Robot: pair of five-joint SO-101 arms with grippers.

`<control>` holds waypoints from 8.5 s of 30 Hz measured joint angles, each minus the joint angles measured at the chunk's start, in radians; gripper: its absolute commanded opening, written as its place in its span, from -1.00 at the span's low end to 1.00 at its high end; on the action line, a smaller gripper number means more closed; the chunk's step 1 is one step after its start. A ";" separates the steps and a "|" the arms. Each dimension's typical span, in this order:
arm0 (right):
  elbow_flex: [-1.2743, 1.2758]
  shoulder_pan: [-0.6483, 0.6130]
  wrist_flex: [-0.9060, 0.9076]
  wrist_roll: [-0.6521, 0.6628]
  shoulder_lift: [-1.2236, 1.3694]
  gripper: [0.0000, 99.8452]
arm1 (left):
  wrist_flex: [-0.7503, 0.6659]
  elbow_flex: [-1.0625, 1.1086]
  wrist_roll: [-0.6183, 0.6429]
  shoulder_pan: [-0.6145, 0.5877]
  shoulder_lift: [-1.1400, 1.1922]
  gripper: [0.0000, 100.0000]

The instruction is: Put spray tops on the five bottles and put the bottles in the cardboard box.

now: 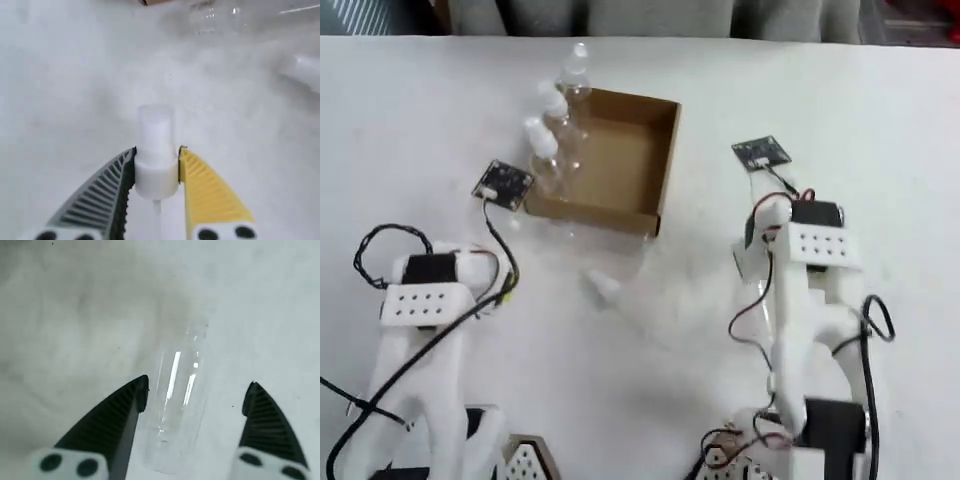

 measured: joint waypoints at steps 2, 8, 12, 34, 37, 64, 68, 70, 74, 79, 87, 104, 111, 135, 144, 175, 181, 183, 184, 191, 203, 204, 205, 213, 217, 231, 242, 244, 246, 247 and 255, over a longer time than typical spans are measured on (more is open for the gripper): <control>-0.058 0.003 0.000 0.000 0.089 -0.45 | -0.026 0.014 0.000 0.000 0.000 -0.96; -0.181 -0.006 -0.002 0.002 0.344 -0.45 | -0.074 0.038 0.000 0.000 0.000 -0.96; -0.199 -0.005 -0.005 0.040 0.442 -0.45 | -0.077 0.038 0.000 0.000 0.000 -0.96; -0.167 0.012 -0.112 0.060 0.459 -0.96 | -0.078 0.054 0.000 0.000 -0.002 -0.96; -0.232 0.014 -0.011 0.061 0.436 -0.97 | -0.078 0.054 0.000 0.000 -0.002 -0.96; 0.181 0.038 0.276 0.164 -0.362 -0.40 | -0.106 0.054 0.000 0.000 -0.002 -0.96; 0.308 0.028 0.173 0.169 -0.385 -0.40 | -0.106 0.054 0.000 0.000 -0.002 -0.96; 0.350 0.029 0.114 0.169 -0.387 -0.40 | -0.106 0.054 0.000 0.000 -0.002 -0.96; 0.431 0.031 0.025 0.169 -0.387 -0.40 | -0.109 0.054 0.000 0.000 -0.002 -0.96; 0.460 0.034 -0.069 0.196 -0.311 -0.40 | -0.109 0.069 0.000 0.000 -0.002 -0.96; 0.400 0.098 -0.173 0.203 -0.038 -0.40 | -0.114 0.069 0.000 0.000 -0.002 -0.96; 0.178 0.135 -0.126 0.204 0.166 -0.96 | -0.127 0.069 0.000 0.000 -0.002 -0.96; -0.157 0.293 0.052 0.184 0.166 -0.97 | -0.147 0.094 0.000 0.000 -0.002 -0.96; -0.203 0.609 -0.193 0.249 0.529 -0.44 | -0.160 0.097 0.000 0.000 -0.002 -0.96; -0.235 0.615 -0.123 0.215 0.528 -0.44 | -0.160 0.097 0.000 0.000 -0.002 -0.96; -0.120 0.695 -0.249 0.023 0.413 -0.86 | -0.160 0.097 0.000 0.000 -0.002 -0.96; -0.120 0.695 -0.252 0.023 0.413 -0.97 | -0.160 0.097 0.000 0.000 -0.002 -0.96; -0.126 0.689 -0.236 0.023 0.413 -0.97 | -0.160 0.097 0.000 0.000 -0.002 -0.96; -0.135 0.683 -0.215 0.023 0.410 -0.97 | -0.160 0.097 0.000 0.000 -0.002 -0.96; -0.164 0.601 -0.023 -0.011 0.210 -0.97 | -0.160 0.097 0.000 0.000 -0.002 -0.96; 0.052 0.253 -0.040 -0.255 -0.393 -0.97 | -0.061 -0.011 0.109 0.000 -0.002 -0.96; 0.072 0.226 -0.063 -0.282 -0.431 -0.97 | -0.034 -0.043 0.114 0.000 -0.002 -0.96; 0.094 0.196 -0.092 -0.307 -0.468 -0.97 | -0.006 -0.077 0.115 0.000 -0.002 -0.96; 0.308 0.011 -0.456 -0.368 -0.658 -0.97 | 0.184 -0.385 0.178 0.000 -0.002 -0.95; 0.377 -0.034 -0.652 -0.370 -0.701 -0.97 | 0.267 -0.546 0.219 0.000 -0.002 -0.95; 0.703 -0.282 -1.094 -0.377 -0.956 -0.97 | 0.381 -0.918 0.433 0.196 -0.002 -0.95; 0.953 -0.482 -1.185 -0.377 -1.165 -0.97 | 0.071 -1.056 0.509 0.407 -0.002 -0.95; 0.979 -0.506 -1.185 -0.377 -1.181 -0.97 | 0.017 -1.079 0.509 0.463 -0.002 -0.95; 0.996 -0.522 -1.185 -0.377 -1.194 -0.97 | -0.040 -1.089 0.509 0.525 -0.002 -0.95; 1.003 -0.528 -1.185 -0.377 -1.200 -0.97 | -0.069 -1.092 0.509 0.559 -0.002 -0.95; 1.082 -0.535 -1.185 -0.377 -1.280 -0.97 | -0.183 -1.092 0.583 0.707 -0.002 -0.95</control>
